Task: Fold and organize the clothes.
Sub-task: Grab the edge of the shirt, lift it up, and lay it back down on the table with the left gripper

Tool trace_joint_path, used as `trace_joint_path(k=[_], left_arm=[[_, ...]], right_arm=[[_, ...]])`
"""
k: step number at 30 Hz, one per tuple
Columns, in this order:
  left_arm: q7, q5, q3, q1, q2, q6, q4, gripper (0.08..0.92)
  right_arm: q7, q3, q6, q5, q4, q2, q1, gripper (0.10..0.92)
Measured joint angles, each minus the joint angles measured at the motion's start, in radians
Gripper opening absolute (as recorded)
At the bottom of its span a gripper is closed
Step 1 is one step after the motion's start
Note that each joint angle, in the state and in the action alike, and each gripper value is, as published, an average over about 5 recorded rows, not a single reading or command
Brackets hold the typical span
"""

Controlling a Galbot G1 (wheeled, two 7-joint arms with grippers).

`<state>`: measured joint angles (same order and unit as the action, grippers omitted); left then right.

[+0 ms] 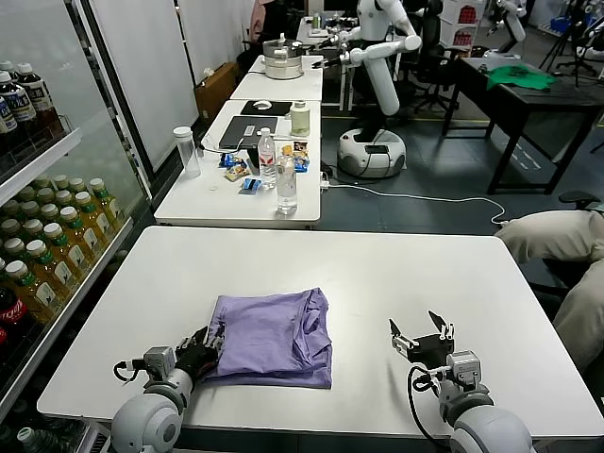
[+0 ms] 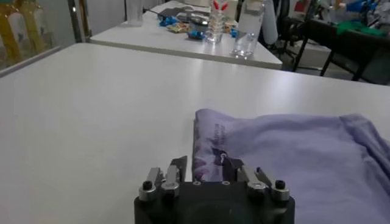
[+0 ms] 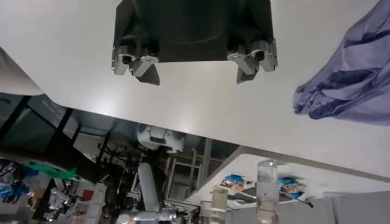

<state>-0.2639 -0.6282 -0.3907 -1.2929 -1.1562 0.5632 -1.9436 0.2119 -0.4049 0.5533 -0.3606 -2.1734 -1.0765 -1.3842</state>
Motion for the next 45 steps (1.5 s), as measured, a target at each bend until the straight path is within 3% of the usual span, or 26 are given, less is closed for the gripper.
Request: trace_joint_path(k=[12, 21, 27, 34, 41, 45], left_arm=[[0.029, 0.02, -0.1, -0.044, 0.055, 0.005, -0.067, 0.1], [0.098, 0.018, -0.368, -0.085, 0.179, 0.015, -0.128, 0.086], [0.114, -0.041, -0.406, -0.078, 0.201, 0.019, -0.191, 0.086], [0.127, -0.052, -0.231, -0.045, 0.109, 0.02, -0.277, 0.086], [0.15, 0.036, 0.021, 0.01, -0.068, 0.018, -0.276, 0.086], [0.144, 0.093, 0.136, 0.054, -0.172, 0.001, -0.219, 0.147]], right_arm=[[0.002, -0.009, -0.007, -0.005, -0.004, 0.01, 0.007, 0.823], [0.002, -0.014, -0.012, -0.01, -0.006, 0.012, 0.01, 0.823], [0.002, -0.022, -0.012, -0.01, -0.013, 0.012, 0.003, 0.823], [0.004, -0.03, -0.011, -0.008, -0.017, 0.01, 0.0, 0.823], [0.005, -0.036, -0.008, -0.006, -0.019, 0.007, -0.006, 0.823], [0.004, -0.043, -0.006, -0.007, -0.022, 0.009, -0.005, 0.823]])
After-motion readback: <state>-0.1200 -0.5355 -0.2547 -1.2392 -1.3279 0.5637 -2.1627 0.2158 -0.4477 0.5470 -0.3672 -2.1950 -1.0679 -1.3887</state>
